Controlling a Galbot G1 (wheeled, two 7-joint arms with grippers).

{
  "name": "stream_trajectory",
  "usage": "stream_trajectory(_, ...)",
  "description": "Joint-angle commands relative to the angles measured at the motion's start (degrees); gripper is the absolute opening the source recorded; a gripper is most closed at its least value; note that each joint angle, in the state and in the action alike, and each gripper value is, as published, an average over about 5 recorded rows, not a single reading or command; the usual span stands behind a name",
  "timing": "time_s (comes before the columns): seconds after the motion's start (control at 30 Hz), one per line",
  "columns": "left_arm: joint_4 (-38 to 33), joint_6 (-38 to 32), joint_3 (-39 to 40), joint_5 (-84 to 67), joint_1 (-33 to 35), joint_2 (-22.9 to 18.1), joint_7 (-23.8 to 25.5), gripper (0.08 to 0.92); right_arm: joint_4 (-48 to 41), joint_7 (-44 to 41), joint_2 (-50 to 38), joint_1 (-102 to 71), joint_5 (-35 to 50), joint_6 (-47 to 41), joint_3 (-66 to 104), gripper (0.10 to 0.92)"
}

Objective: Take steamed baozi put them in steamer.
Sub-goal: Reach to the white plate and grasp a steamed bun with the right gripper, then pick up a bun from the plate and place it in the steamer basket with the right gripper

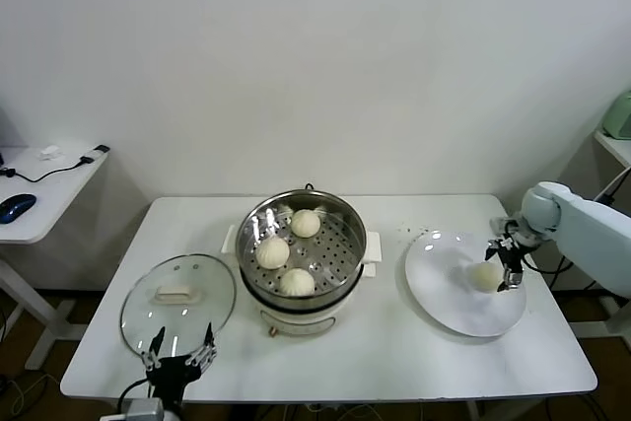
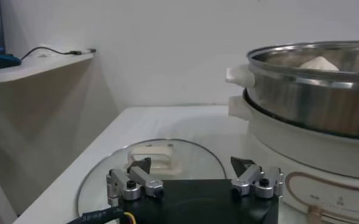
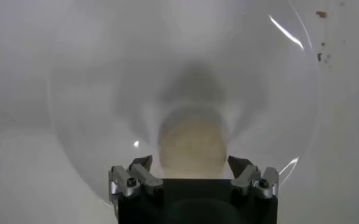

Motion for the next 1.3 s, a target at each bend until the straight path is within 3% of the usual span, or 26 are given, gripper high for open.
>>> stream_trajectory(0.03,-0.06,0.03,-0.02,0.08,-0.04,-0.06,0.02,0.823,-1.3,1.16,0.73,-2.45,-1.46,-0.64,3.1,0.768)
stream_trajectory(0.2,-0.07,-0.06,0.06,0.12,0.24,0.06,-0.03,0.823,1.63,1.08,-1.0,-0.44,0.93,-1.14,1.92,0.666)
stream_trajectory(0.4,-0.47,-0.2,0.0,0.12,0.73,0.39,-0.08,0.823,10.28,0.47,-5.32,10.07,7.8,-2.85,-7.75,0.63)
stream_trajectory(0.57,-0.8,-0.25,0.06,0.1,0.88,0.49,-0.07,0.823,19.72,1.63,-5.25,30.62,22.21,-6.01,-26.5,0.63)
stream_trajectory(0.73,-1.16,-0.15,0.14,0.09,0.91,0.67,-0.03,0.823,29.06,3.48,1.28,50.41,39.48,-11.42,-41.68,0.628)
stream_trajectory(0.93,-1.79,-0.11,0.05,-0.04,0.84,1.2,-0.07,0.823,34.3,6.01,12.15,59.58,53.04,-15.76,-44.4,0.628)
stream_trajectory(1.1,-2.41,-0.31,-0.02,-0.14,1.03,1.73,-0.13,0.823,36.59,10.61,21.59,57.95,59.51,-19.73,-40.57,0.628)
stream_trajectory(1.3,-2.81,-0.35,-0.1,-0.38,1.21,1.91,-0.26,0.823,38.13,17.19,29.16,50.76,60.77,-24.71,-38.58,0.628)
